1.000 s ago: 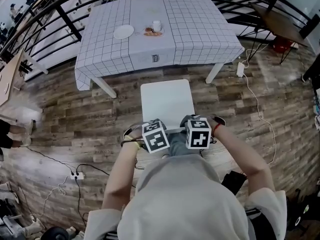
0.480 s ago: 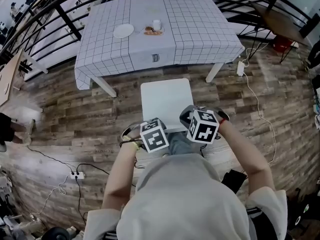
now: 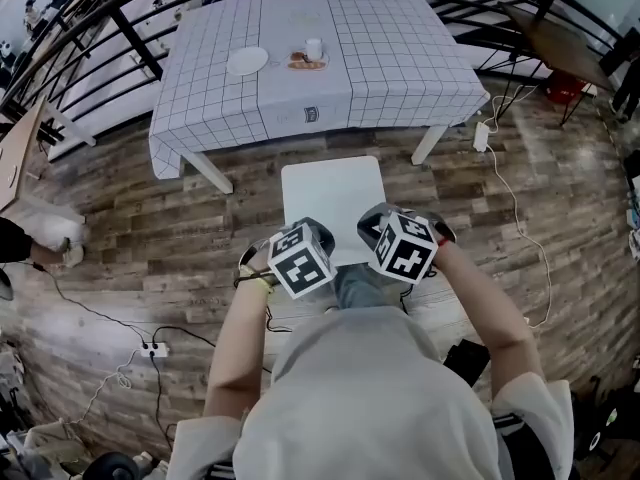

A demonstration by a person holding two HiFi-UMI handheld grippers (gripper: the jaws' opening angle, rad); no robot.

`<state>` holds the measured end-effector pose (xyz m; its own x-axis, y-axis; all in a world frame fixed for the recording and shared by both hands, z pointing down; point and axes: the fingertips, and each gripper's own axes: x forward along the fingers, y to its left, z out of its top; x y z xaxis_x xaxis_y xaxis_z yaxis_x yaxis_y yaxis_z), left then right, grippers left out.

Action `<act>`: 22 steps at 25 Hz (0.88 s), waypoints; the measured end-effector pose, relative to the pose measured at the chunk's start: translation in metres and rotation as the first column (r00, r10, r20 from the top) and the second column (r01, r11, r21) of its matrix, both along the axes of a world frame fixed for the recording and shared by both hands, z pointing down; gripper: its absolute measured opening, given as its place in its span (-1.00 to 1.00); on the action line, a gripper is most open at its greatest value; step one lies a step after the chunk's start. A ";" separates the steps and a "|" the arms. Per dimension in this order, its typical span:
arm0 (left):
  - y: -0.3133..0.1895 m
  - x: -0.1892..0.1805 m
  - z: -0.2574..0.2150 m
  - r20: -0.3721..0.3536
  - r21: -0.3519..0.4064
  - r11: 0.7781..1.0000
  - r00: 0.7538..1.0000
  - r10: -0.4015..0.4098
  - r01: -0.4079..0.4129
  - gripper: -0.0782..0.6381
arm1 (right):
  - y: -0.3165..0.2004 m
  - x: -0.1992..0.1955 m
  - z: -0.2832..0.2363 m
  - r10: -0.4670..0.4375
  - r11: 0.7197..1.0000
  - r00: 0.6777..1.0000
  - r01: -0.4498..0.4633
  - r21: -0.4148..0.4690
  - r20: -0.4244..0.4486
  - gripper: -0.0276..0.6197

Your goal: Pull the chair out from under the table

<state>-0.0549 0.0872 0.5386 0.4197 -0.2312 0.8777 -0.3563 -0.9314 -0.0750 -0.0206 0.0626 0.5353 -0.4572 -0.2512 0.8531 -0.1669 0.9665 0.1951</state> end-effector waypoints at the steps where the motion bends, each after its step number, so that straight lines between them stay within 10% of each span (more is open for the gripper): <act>1: -0.007 -0.001 -0.003 -0.015 0.018 0.999 0.999 -0.030 0.030 -0.75 | -0.003 -0.001 -0.001 0.018 1.000 1.000 -0.018 0.005 0.012 -0.92; 10: -0.063 -0.015 -0.032 -0.229 0.169 0.908 0.911 -0.343 0.384 -0.75 | -0.035 -0.012 -0.025 0.246 0.966 0.944 -0.257 0.021 0.221 -0.92; 22: -0.089 -0.026 -0.070 -0.524 0.191 0.739 0.703 -0.480 0.646 -0.75 | -0.058 -0.018 -0.071 0.484 0.857 0.701 -0.502 -0.119 0.523 -0.92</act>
